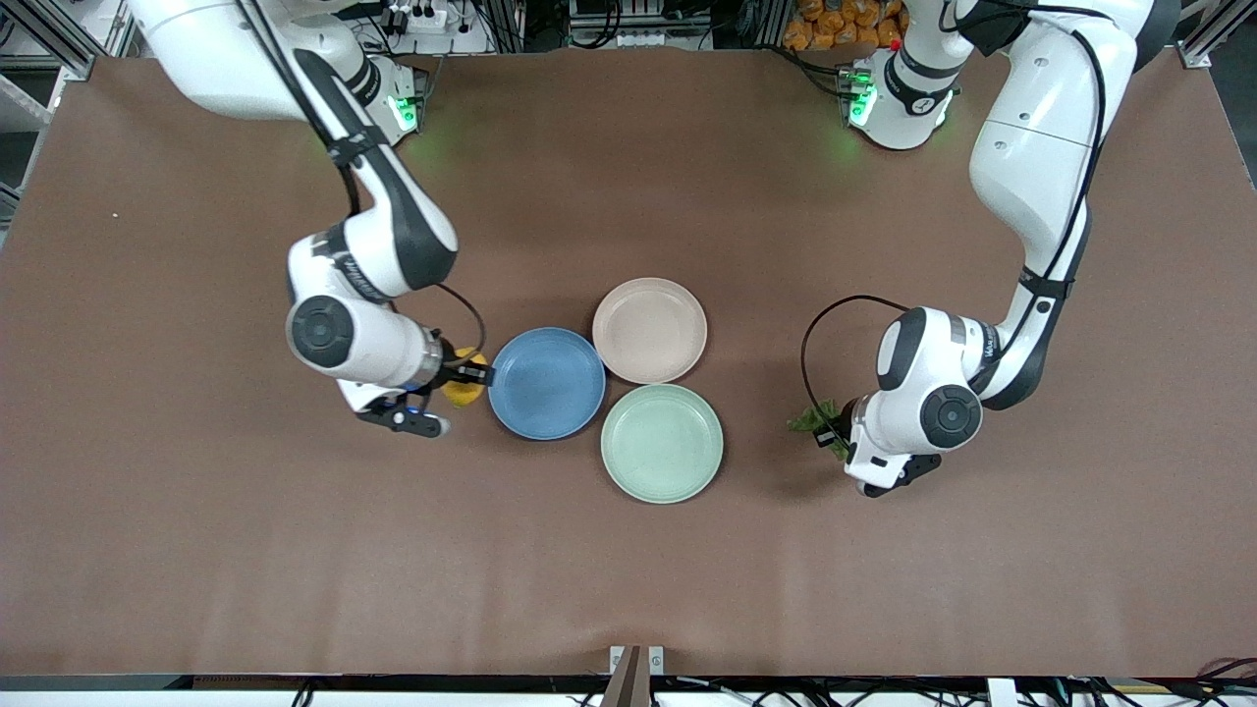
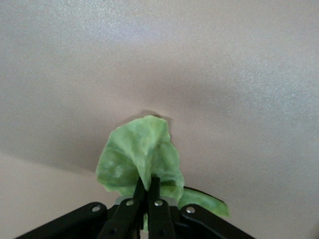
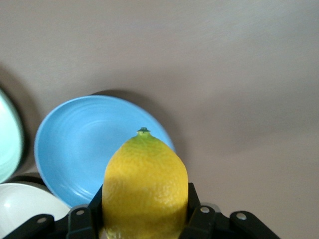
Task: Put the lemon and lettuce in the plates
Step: 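Carry the lemon with the right gripper over the blue plate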
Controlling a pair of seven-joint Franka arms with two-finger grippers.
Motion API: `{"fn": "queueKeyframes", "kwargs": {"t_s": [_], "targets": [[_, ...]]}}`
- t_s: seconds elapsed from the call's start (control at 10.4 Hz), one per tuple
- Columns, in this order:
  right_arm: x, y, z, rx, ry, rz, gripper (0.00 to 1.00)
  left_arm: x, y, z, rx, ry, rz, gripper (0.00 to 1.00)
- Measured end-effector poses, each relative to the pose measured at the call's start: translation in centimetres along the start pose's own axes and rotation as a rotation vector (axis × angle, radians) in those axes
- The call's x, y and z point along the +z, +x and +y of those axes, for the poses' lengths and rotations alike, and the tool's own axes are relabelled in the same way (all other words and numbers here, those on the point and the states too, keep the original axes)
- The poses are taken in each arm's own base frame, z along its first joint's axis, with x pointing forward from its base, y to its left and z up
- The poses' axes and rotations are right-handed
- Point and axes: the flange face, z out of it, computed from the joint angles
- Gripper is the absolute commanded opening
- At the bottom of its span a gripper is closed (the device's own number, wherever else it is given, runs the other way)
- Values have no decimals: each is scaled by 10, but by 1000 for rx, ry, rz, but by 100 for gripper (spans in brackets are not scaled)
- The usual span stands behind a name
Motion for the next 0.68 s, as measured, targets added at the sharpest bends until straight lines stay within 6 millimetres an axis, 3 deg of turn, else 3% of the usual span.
{"fn": "queueKeyframes", "kwargs": {"t_s": [0.19,0.39,0.48,0.58,0.68], "targets": [[42,-18,-38,4,4,3,0,-7,3,2,4,-5,16,0],[78,-24,-50,-9,-5,-13,0,-10,4,3,5,-8,22,0],[91,-24,-52,-10,-7,-17,19,-13,4,4,6,-11,25,0],[97,-23,-52,-10,-8,-20,52,-14,4,6,8,-14,27,0],[98,-23,-53,-10,-7,-21,71,-17,3,8,11,-17,30,0]]}}
